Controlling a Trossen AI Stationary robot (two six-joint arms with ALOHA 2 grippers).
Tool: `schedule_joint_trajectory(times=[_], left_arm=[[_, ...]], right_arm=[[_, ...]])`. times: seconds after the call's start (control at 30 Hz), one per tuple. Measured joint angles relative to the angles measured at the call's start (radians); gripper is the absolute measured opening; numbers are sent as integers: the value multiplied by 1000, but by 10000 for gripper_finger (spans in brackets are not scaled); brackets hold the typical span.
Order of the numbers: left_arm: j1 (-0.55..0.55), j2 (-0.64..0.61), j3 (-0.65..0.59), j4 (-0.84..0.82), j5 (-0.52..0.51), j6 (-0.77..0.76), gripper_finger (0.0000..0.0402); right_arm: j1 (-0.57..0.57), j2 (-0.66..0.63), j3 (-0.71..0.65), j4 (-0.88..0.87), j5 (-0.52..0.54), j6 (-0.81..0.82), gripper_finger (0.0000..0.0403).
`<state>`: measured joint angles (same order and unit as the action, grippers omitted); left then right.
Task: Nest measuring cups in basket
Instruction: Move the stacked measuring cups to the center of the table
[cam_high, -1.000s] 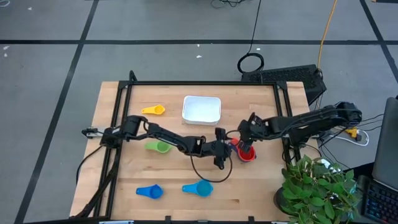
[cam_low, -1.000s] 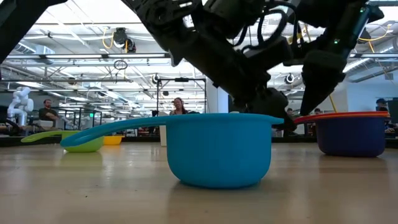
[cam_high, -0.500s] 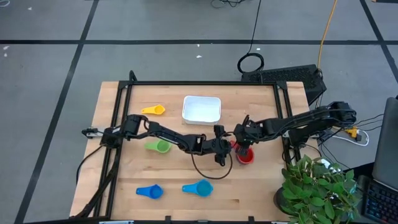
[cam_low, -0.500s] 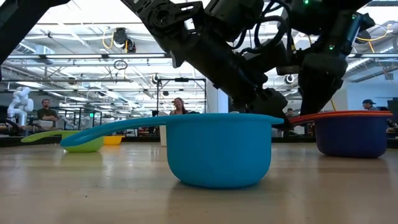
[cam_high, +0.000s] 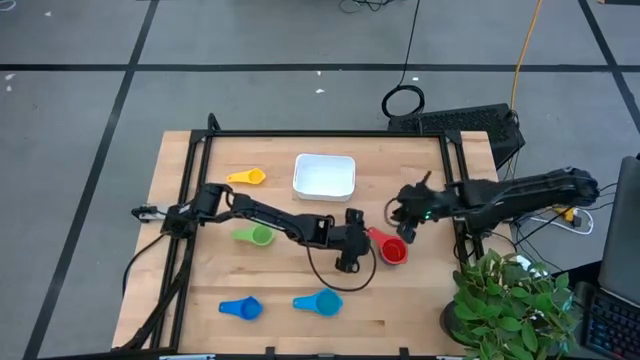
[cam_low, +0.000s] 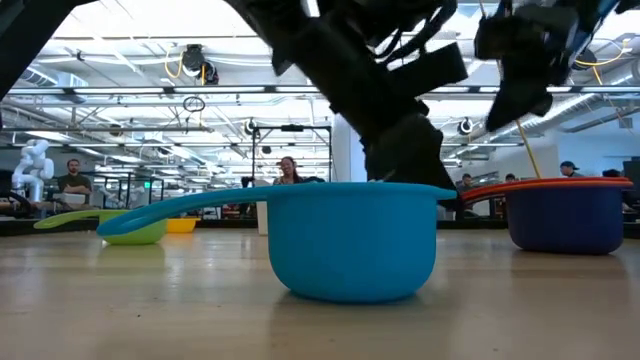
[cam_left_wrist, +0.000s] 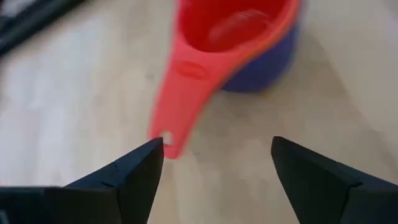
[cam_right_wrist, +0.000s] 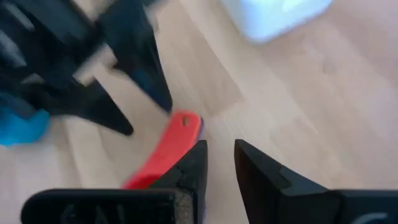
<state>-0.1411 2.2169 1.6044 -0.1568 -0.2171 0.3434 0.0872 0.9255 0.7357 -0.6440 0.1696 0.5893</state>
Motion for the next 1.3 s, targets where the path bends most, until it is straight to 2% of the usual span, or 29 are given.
schedule_joint_trajectory(times=[0.27, 0.4, 0.8, 0.97, 1.13, 1.3], left_arm=[[25, 2, 139, -138, 71, 78, 298], [47, 0, 155, -118, 127, 121, 298], [98, 30, 152, -47, 301, 200, 298], [100, 56, 153, -14, 310, 233, 298], [115, 73, 154, 20, 367, 239, 298], [127, 93, 152, -3, 373, 238, 298]], right_arm=[[0, -179, 0, 51, 16, -11, 73], [0, -214, 0, 77, 17, -34, 73], [0, -217, 0, 101, 17, -74, 73], [0, -217, 0, 102, 17, -80, 73], [0, -217, 0, 102, 17, -80, 73], [0, -217, 0, 102, 17, -79, 73]])
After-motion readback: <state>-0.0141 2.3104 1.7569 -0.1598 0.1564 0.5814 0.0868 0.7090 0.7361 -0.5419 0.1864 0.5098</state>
